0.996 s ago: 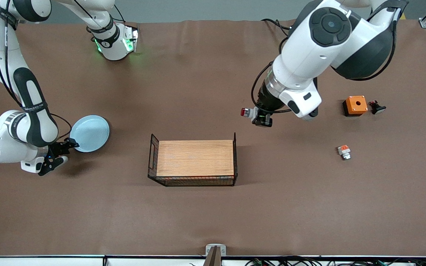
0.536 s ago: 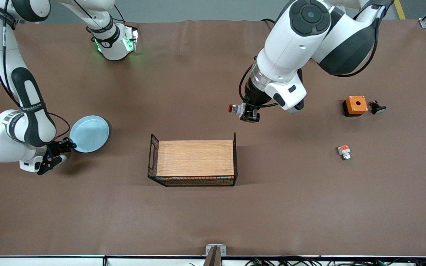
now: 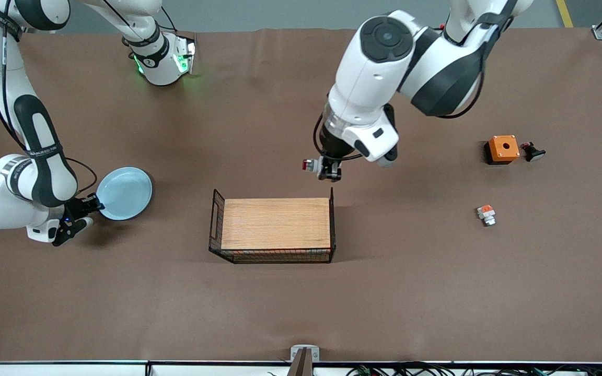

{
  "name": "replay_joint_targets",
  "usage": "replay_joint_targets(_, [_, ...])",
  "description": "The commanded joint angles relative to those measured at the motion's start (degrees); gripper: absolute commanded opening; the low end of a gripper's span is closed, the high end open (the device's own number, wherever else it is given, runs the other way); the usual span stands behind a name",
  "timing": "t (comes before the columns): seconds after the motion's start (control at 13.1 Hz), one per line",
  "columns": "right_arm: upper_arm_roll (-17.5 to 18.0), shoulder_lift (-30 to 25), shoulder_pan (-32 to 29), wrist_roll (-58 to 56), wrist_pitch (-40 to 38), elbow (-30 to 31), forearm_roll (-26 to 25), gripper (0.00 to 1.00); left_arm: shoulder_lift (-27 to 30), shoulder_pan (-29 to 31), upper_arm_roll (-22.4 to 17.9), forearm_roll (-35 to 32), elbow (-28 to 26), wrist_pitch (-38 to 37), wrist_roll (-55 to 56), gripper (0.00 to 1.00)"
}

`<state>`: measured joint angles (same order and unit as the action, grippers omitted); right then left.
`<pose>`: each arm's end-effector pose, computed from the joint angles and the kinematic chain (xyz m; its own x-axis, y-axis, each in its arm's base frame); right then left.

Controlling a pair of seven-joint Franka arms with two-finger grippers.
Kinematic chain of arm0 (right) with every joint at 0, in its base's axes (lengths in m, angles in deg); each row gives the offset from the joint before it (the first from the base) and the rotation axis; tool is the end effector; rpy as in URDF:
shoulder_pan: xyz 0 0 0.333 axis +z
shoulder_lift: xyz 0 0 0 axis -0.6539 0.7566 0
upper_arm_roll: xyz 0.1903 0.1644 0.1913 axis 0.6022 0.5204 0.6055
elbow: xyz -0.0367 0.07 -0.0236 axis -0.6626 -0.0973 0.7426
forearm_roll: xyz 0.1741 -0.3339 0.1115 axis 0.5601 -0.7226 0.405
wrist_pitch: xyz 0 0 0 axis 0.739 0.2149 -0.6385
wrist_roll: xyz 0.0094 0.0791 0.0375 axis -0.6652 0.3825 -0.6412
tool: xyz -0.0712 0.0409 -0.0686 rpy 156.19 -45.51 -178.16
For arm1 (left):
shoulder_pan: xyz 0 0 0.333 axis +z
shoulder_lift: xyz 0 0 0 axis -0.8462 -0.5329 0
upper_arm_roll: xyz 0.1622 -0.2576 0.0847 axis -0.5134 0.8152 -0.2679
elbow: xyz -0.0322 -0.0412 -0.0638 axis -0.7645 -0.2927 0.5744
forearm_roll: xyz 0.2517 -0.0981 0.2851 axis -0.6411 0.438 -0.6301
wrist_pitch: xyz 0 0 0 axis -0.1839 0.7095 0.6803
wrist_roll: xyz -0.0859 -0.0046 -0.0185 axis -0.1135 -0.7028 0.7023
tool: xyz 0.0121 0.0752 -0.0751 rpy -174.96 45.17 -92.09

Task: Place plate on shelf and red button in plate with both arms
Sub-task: 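Lift the plate with the right gripper while the left gripper carries the button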

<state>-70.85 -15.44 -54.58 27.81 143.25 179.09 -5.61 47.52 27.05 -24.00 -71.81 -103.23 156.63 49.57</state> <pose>0.5992 -0.1631 0.1724 0.8185 0.5413 -0.1925 0.4834 -0.8299 -0.2786 0.5423 -0.4631 0.5157 0.0813 0.9796 -0.1836 0.9932 -0.0643 0.0970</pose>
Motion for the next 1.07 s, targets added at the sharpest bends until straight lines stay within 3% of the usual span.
replay_joint_targets(0.0, [0.87,-0.74,-1.46,-0.67,-2.56,-0.63,1.38,0.0,-2.24,-3.09,-2.93,0.08,2.13,1.45,1.77,0.0])
replay_joint_targets(0.38, [0.78,-1.44,-1.55,1.96,-16.18,-7.66,4.55,0.0,-2.33,-3.35,-3.11,0.08,2.04,1.81,2.04,0.0])
replay_joint_targets(1.0, [1.13,-9.96,0.73,18.29,-36.29,-13.63,6.05,0.0,-0.05,-2.65,-3.98,0.08,2.13,-0.47,1.86,0.0])
